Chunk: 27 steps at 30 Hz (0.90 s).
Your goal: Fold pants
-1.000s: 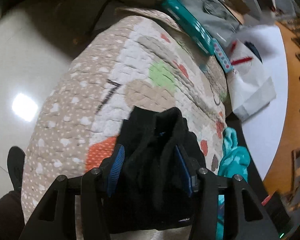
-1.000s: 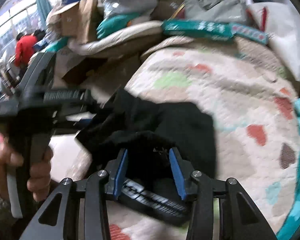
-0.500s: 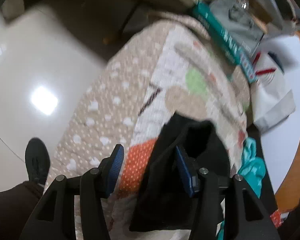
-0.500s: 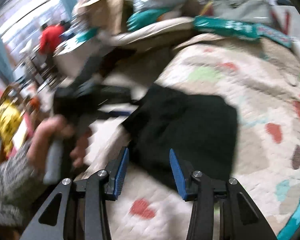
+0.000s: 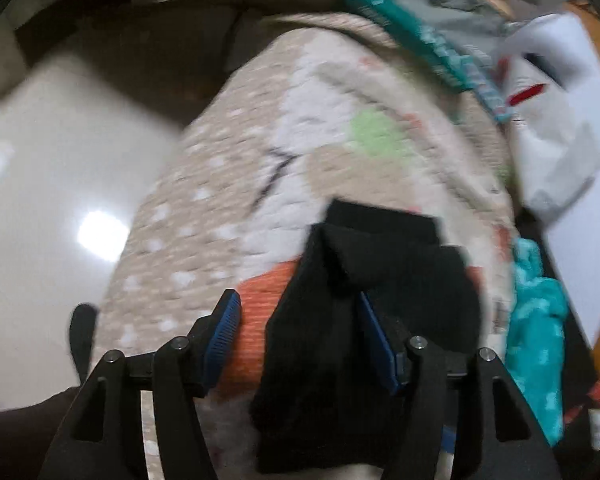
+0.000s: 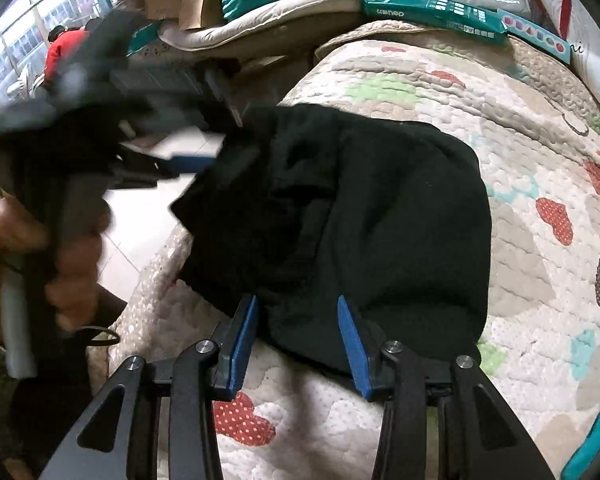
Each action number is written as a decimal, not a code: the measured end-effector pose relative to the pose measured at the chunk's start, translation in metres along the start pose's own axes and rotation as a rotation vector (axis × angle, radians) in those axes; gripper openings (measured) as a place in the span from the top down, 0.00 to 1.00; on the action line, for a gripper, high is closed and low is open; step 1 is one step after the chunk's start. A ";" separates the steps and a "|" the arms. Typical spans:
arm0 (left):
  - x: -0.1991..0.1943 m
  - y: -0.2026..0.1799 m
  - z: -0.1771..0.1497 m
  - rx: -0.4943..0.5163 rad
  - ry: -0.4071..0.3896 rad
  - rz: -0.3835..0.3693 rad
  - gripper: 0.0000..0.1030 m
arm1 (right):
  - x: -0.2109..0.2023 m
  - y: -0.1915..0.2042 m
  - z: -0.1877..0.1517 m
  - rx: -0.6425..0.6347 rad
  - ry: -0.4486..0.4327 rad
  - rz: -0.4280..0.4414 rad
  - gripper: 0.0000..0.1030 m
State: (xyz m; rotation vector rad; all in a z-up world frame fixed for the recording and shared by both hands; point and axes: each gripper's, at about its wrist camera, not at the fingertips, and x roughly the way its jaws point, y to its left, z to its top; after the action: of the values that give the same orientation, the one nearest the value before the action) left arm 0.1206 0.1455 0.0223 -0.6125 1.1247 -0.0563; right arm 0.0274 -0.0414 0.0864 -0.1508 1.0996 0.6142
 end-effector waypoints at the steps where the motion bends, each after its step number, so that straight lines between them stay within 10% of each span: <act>1: 0.002 0.004 0.001 -0.017 0.008 -0.003 0.39 | -0.005 -0.002 0.000 0.009 -0.009 0.020 0.56; 12: -0.041 0.041 0.014 -0.186 -0.118 -0.174 0.40 | -0.060 -0.062 0.011 0.241 -0.179 0.069 0.47; 27: -0.049 0.006 -0.017 0.078 -0.234 0.076 0.40 | -0.053 -0.106 -0.003 0.322 -0.217 0.003 0.42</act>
State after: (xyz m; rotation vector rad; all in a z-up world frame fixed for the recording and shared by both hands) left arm 0.0829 0.1601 0.0546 -0.4922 0.9139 0.0361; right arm 0.0657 -0.1508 0.1122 0.1923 0.9730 0.4374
